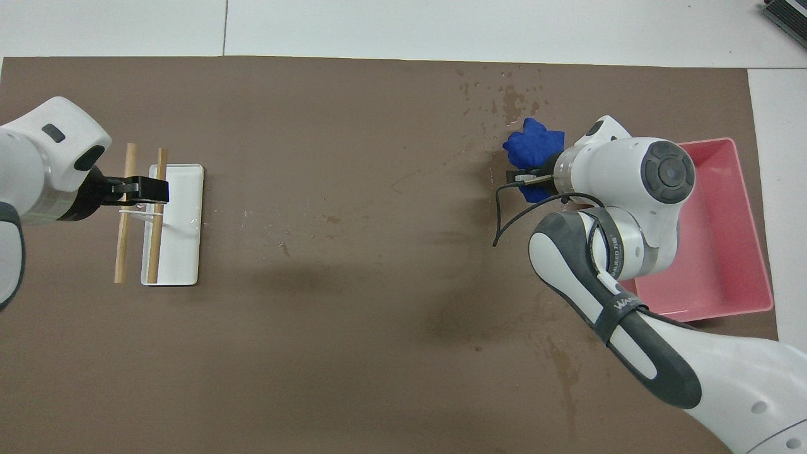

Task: Wipe water with towel using both arms
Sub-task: 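Rub the towel over the wet patch with the right gripper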

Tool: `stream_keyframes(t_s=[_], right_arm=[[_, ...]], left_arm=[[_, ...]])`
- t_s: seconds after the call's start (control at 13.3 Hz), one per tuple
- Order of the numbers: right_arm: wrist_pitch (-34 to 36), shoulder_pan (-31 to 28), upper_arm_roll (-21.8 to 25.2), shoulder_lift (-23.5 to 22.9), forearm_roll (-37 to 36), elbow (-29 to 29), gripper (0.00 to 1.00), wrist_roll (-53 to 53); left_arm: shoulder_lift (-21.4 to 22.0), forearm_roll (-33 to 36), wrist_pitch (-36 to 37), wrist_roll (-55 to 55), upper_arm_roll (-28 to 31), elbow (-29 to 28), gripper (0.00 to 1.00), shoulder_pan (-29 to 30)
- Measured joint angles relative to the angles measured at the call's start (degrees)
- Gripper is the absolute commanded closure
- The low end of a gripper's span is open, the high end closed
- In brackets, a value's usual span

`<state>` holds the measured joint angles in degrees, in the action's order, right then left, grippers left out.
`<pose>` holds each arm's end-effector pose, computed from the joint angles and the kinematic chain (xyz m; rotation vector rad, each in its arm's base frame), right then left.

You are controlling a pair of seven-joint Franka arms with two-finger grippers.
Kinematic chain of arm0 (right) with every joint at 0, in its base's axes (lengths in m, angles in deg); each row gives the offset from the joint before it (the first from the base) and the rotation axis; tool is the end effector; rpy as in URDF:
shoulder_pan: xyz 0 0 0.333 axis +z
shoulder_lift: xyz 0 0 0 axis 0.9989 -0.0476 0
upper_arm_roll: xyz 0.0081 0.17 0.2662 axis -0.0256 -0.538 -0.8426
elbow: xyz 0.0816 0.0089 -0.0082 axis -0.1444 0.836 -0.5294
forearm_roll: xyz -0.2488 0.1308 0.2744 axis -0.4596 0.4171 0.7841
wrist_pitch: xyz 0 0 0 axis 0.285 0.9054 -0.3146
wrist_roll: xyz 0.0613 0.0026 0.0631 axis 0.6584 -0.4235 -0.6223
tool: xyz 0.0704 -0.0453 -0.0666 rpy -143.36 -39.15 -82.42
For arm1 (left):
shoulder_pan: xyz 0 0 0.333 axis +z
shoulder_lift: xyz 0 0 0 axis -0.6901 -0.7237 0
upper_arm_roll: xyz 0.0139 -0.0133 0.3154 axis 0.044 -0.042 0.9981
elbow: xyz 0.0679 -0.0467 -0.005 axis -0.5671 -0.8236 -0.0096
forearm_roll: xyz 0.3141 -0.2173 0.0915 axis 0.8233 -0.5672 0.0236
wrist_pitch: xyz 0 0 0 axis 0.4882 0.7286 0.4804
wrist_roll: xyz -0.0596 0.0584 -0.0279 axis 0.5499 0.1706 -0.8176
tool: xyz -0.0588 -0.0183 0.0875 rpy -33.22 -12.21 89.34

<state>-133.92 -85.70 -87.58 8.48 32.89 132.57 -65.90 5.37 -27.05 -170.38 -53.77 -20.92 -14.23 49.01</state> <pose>0.6717 0.1041 0.3535 -2.9544 -0.2777 -0.5518 0.5529 -0.0622 0.5793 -3.1142 0.1465 -0.0695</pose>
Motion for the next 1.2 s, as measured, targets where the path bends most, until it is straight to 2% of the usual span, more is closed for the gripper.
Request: stream_keyframes(t_s=[0.15,0.37,0.67,1.05,1.2], right_arm=[[-1.5,-0.3,0.0,-4.1,0.0,-4.7,1.00,-0.5],[-2.9,0.5,-0.3,-9.2,-0.1,-8.8,1.00,-0.5],[-3.1,3.7,-0.3,-12.5,-0.1,-10.2,1.00,-0.2],[-3.1,2.0,-0.1,-14.5,-4.5,-12.3,1.00,-0.2],[-3.1,1.9,-0.1,-15.9,-4.7,-13.9,1.00,-0.2]], left_arm=[[-0.5,0.0,1.2,-0.3,-0.1,1.2,0.00,0.1],[-0.7,0.0,1.4,-0.3,-0.1,1.3,0.00,0.2],[-0.7,0.0,1.4,-0.3,-0.1,1.3,0.00,0.3],[-0.8,0.0,1.4,-0.3,0.0,1.3,0.00,-0.1],[-0.8,0.0,1.4,-0.3,4.9,1.3,0.00,-5.1]])
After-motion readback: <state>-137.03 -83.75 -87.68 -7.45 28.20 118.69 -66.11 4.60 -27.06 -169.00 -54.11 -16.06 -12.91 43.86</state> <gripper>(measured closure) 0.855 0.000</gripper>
